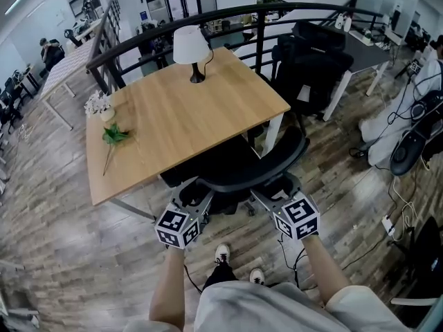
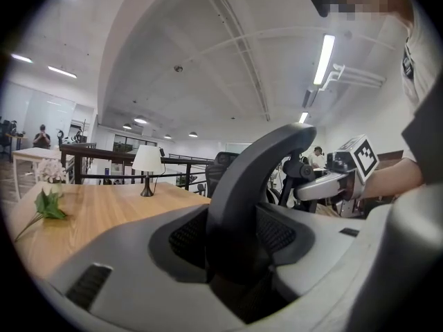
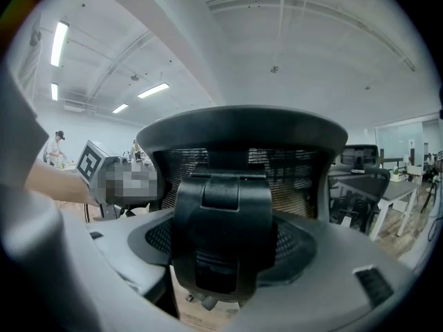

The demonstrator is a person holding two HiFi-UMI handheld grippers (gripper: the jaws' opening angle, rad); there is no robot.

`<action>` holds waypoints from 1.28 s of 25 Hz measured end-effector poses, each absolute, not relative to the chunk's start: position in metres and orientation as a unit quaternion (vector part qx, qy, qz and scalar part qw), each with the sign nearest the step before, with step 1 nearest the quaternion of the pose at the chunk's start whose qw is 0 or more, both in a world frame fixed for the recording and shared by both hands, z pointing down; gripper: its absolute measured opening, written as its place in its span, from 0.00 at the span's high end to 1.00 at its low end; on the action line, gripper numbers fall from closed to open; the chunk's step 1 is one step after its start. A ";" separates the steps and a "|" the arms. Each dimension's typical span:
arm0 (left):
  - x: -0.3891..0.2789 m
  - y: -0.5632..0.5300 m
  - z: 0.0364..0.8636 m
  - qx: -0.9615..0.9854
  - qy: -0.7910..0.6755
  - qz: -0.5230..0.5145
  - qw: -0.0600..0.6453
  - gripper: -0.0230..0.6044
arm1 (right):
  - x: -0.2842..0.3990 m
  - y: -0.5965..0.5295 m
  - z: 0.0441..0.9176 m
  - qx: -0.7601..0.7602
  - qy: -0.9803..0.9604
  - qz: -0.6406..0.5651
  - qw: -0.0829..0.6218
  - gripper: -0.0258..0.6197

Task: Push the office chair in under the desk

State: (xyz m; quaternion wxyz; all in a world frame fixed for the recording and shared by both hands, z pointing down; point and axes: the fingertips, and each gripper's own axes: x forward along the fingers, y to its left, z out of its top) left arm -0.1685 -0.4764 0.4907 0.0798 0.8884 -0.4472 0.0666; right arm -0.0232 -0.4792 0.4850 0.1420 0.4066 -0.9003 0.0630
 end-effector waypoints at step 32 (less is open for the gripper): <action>-0.251 -0.602 0.491 0.892 -0.440 0.068 0.075 0.59 | -0.105 -0.600 0.489 0.409 -0.899 0.060 0.147 0.45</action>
